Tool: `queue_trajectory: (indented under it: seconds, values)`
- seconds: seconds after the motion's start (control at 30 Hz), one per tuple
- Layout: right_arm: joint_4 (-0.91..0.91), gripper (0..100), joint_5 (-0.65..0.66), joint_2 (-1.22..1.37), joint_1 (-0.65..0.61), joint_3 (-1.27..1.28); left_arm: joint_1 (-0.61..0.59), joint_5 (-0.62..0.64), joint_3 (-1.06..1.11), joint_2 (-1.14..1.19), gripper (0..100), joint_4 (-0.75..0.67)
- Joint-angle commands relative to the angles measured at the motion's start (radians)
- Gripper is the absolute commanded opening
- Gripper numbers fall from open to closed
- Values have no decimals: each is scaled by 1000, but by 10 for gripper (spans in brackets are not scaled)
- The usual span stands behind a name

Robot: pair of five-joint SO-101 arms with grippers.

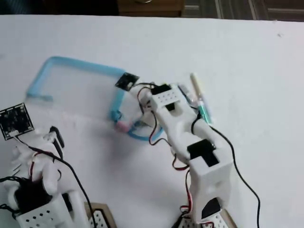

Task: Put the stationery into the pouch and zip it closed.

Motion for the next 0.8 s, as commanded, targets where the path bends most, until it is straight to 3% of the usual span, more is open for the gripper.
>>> queue_trajectory:
  seconds: [0.0, 0.33, 0.63, 0.77]
  values:
    - [12, 18, 0, -41, 15, 0, 5, 5, -15, -8, 166, 6]
    - [5, 16, -176, -518, 36, -3, 7, 5, -227, 30, 166, 124]
    - [-65, 16, -327, -868, -28, -3, 8, 2, -589, 410, 166, 301]
    - [-194, 16, -367, -969, -65, -3, 45, -166, -781, 530, 166, 448]
